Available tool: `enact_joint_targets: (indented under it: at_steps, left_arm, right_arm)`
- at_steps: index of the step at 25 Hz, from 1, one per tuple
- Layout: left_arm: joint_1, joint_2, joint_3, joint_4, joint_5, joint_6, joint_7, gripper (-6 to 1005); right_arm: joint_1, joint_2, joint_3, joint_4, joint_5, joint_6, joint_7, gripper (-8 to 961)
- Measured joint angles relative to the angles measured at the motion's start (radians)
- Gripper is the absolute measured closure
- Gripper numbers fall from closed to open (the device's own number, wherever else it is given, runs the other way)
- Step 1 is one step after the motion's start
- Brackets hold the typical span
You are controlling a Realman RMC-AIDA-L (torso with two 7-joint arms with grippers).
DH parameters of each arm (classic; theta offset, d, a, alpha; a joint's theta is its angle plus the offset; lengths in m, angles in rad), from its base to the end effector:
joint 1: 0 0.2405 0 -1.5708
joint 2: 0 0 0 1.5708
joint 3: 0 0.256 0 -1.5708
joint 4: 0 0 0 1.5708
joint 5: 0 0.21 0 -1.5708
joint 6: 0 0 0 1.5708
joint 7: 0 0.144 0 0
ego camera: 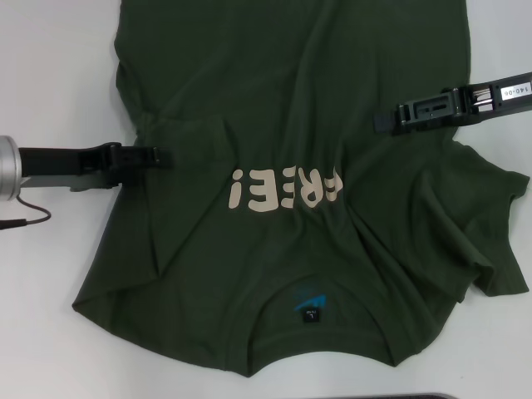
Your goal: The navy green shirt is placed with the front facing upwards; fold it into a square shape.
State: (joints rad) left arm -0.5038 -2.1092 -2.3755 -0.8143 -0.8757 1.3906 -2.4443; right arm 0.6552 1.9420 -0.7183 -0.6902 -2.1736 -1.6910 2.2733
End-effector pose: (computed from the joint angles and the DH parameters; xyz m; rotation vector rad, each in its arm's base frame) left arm -0.2908 0.3363 -0.0048 -2.1853 -1.8764 -0.4053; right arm 0.2497 0.3537 0.0450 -2.6074 1.6644 0.4629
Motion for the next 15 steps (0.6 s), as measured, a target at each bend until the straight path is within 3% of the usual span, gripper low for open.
enact_joint_targets:
  at_steps: [15]
  left_arm:
    - [0.002,-0.012,0.013,-0.001,0.024,-0.014,0.005,130]
  right_arm:
    - [0.000,0.000,0.002,0.000,0.000,-0.001,0.000,220]
